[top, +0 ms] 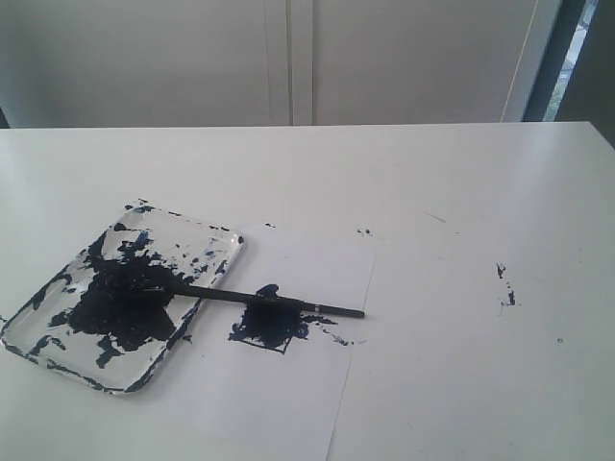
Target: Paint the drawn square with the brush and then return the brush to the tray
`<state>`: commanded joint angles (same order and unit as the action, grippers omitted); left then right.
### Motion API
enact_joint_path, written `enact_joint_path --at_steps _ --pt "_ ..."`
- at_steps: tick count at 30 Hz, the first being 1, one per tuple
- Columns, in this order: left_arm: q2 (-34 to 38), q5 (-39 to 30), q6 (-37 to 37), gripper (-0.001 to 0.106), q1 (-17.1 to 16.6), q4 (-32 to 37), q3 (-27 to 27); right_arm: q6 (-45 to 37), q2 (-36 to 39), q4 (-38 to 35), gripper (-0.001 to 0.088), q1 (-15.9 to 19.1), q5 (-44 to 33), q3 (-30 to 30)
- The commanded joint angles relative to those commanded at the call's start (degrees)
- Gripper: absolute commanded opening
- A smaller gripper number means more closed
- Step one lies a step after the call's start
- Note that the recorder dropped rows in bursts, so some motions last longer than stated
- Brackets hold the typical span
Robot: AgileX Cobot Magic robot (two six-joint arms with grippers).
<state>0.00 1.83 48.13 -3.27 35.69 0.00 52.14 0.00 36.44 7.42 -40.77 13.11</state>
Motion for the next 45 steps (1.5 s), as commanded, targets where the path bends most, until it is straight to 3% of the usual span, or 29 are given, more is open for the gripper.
enact_joint_path --at_steps 5,6,14,23,27,32,34,45 --pt "0.0 -1.83 -45.78 0.0 0.0 -34.55 0.0 0.0 0.0 0.0 0.0 0.0 0.0 0.0" --pt "0.0 -2.24 -46.98 0.0 0.0 -34.67 0.0 0.0 0.0 0.0 0.0 0.0 0.0 0.0" --pt "0.0 -2.87 -46.74 0.0 0.0 -29.04 0.0 0.0 0.0 0.0 0.0 0.0 0.0 0.0" --pt "0.0 -3.81 -49.68 0.0 0.0 -34.32 0.0 0.0 0.0 0.0 0.0 0.0 0.0 0.0" --pt "0.0 -11.24 -49.68 0.0 0.0 -34.32 0.0 0.0 0.0 0.0 0.0 0.0 0.0 0.0" --pt "0.0 -10.6 -49.68 0.0 0.0 -32.85 0.0 0.0 0.0 0.0 0.0 0.0 0.0 0.0" --pt "0.0 -14.71 -49.33 0.0 0.0 -32.86 0.0 0.0 0.0 0.0 0.0 0.0 0.0 0.0" --pt "0.0 -13.66 -48.13 0.0 0.0 -32.86 0.0 0.0 0.0 0.0 0.0 0.0 0.08 0.02"
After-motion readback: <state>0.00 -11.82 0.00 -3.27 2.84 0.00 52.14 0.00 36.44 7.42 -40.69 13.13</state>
